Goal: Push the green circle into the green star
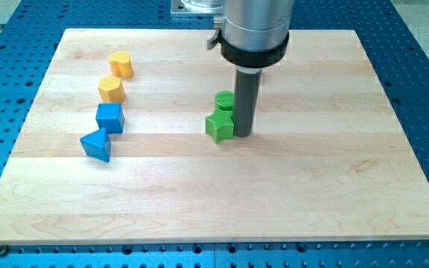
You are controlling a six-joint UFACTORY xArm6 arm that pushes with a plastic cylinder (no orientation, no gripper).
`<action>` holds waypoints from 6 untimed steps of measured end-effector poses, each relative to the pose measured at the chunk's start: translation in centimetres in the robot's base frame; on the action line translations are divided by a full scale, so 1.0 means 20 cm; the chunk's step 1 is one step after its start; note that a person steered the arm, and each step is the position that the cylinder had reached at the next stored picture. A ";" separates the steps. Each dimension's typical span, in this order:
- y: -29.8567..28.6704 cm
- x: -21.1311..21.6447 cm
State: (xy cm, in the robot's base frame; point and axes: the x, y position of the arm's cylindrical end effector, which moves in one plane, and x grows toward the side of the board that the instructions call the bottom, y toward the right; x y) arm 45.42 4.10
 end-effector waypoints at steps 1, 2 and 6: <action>-0.03 0.15; -0.20 0.16; 0.25 -0.19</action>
